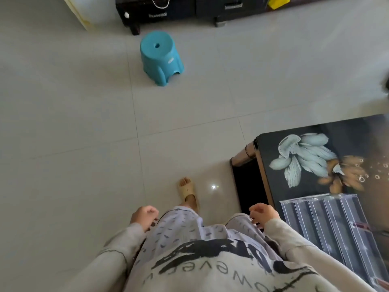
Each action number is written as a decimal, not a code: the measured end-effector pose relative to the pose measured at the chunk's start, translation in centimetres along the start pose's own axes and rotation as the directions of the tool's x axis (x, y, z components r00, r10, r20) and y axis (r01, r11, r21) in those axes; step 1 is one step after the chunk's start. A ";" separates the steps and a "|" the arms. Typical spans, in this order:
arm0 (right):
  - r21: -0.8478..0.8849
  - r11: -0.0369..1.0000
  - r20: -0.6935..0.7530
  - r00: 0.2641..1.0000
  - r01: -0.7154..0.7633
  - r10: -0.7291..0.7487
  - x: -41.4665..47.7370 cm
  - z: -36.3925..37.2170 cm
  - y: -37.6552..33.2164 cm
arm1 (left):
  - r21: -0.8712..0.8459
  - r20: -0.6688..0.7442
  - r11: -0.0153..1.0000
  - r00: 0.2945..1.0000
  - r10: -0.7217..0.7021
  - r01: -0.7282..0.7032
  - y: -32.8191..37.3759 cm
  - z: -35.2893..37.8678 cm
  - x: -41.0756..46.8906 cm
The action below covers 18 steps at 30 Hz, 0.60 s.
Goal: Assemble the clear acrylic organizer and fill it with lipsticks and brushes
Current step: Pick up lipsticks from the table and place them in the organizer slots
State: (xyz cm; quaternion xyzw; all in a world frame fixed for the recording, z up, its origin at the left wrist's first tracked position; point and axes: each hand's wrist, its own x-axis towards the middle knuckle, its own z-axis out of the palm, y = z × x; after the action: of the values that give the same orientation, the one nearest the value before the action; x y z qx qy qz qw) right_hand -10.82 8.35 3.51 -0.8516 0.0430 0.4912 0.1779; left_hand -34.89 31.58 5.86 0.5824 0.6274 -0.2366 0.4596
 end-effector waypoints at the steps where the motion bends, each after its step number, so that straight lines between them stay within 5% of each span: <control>1: 0.024 0.999 -0.007 1.000 -0.026 0.026 0.3 0.1 -1.0 | -0.029 -0.010 1.000 1.000 0.011 -0.012 1.3 -1.4 1.0; 7: 0.149 0.984 -0.076 0.991 -0.102 0.114 1.1 0.9 -5.5 | -0.108 -0.059 0.985 0.990 0.128 -0.134 10.4 -8.8 6.6; 18: 0.308 0.940 -0.058 0.983 -0.146 0.172 6.8 -2.3 -14.8 | 0.011 0.050 0.987 0.986 0.160 -0.161 22.6 -12.0 12.7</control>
State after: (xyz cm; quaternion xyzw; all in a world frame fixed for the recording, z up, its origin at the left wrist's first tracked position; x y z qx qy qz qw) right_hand -1.75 22.08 2.66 -0.8278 0.1939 0.4554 0.2639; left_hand -15.79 52.79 6.04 0.6284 0.5654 -0.2178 0.4879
